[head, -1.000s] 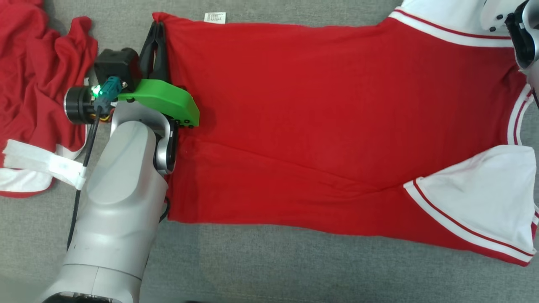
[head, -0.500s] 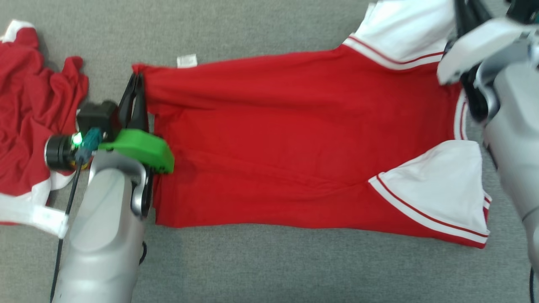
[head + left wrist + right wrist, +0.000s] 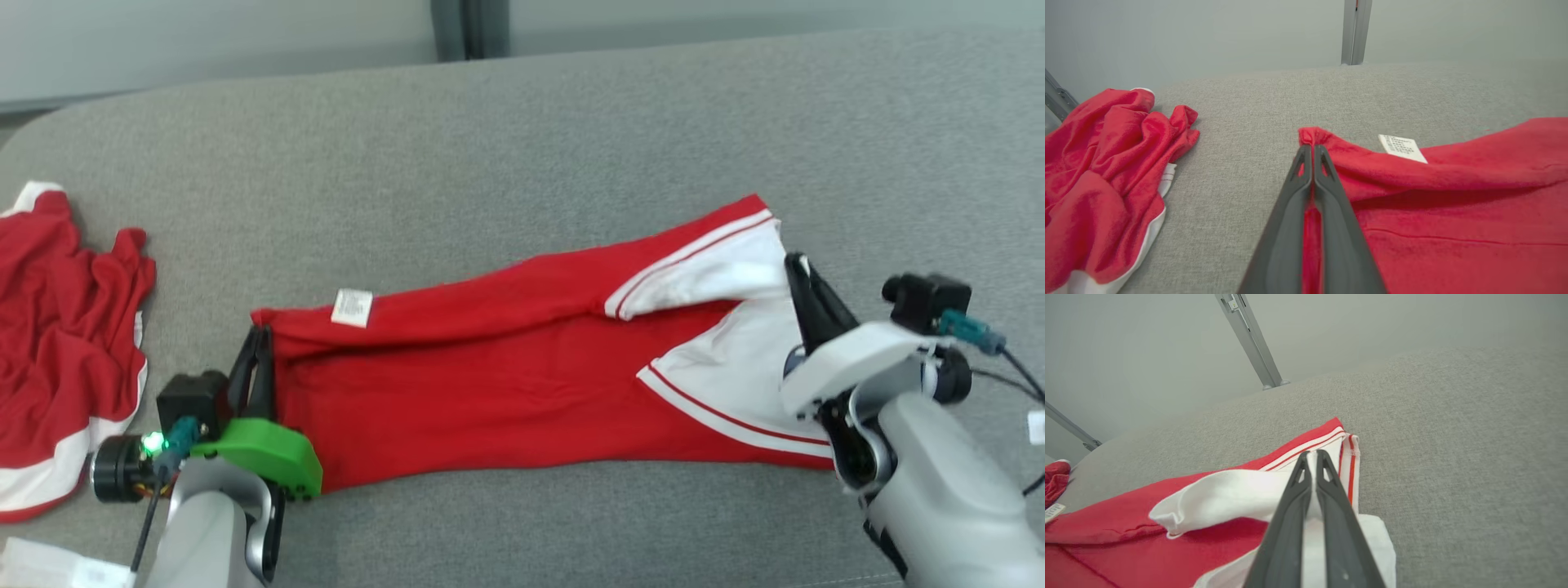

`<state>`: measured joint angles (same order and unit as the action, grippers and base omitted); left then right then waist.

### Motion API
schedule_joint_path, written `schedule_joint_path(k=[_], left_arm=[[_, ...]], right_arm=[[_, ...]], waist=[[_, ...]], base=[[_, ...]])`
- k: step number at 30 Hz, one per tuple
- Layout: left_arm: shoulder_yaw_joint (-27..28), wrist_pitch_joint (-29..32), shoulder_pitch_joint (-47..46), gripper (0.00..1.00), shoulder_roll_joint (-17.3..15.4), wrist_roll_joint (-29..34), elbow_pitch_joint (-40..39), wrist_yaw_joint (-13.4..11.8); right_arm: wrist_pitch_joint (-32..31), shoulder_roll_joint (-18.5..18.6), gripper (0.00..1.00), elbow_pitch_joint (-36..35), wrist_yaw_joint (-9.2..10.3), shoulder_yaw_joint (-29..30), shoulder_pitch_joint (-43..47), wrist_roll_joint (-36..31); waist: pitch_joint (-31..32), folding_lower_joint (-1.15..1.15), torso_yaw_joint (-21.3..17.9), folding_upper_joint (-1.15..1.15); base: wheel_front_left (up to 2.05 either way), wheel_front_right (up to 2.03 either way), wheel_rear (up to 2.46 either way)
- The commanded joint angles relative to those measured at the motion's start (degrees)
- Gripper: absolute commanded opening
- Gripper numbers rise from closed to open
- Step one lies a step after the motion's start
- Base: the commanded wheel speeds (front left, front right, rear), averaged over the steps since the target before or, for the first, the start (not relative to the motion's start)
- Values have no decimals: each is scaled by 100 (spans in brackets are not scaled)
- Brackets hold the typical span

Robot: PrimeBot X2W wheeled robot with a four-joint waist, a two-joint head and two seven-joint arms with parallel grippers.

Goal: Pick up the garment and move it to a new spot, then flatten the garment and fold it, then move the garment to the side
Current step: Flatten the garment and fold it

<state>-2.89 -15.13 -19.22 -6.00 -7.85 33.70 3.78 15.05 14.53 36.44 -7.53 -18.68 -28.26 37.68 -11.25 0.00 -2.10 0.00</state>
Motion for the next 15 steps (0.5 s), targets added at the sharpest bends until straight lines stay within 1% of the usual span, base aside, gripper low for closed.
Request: schedule_joint_path(k=[1,6,8,9,10,11,12,13,15], left_arm=[[62,-1,226,0,20,37,-60,30],[196,-1,721,0,136,50,-81,46],[256,-1,872,0,181,35,-44,-8],[281,-1,935,2,203,22,-23,-41],[314,-1,1008,57,229,-5,8,-73],[364,-1,1040,100,246,-34,-21,-117],[418,-1,1087,100,251,-47,-80,-173],[458,-1,1144,100,258,-78,-116,-230],[533,-1,1297,100,284,-114,-239,-361]], right_arm=[[16,-34,0,-79,9,67,212,62],[16,-188,0,-93,9,149,731,29],[16,-266,0,-3,9,169,890,16],[16,-302,0,90,9,180,960,46],[17,-318,0,191,9,214,986,40],[17,-337,14,234,9,261,975,28],[17,-372,78,263,9,301,961,6],[16,-372,100,262,9,338,954,-63],[17,-397,100,166,8,489,934,-182]], waist=[[382,0,-247,0],[608,0,-284,0],[649,0,-287,0],[661,0,-283,0],[671,0,-278,0],[672,0,-272,0],[668,0,-260,0],[669,0,-240,0],[659,0,-185,0]], base=[[0,0,0],[0,0,0],[0,0,0],[0,0,0],[0,0,0],[0,0,0],[0,0,0],[0,0,0],[0,0,0]])
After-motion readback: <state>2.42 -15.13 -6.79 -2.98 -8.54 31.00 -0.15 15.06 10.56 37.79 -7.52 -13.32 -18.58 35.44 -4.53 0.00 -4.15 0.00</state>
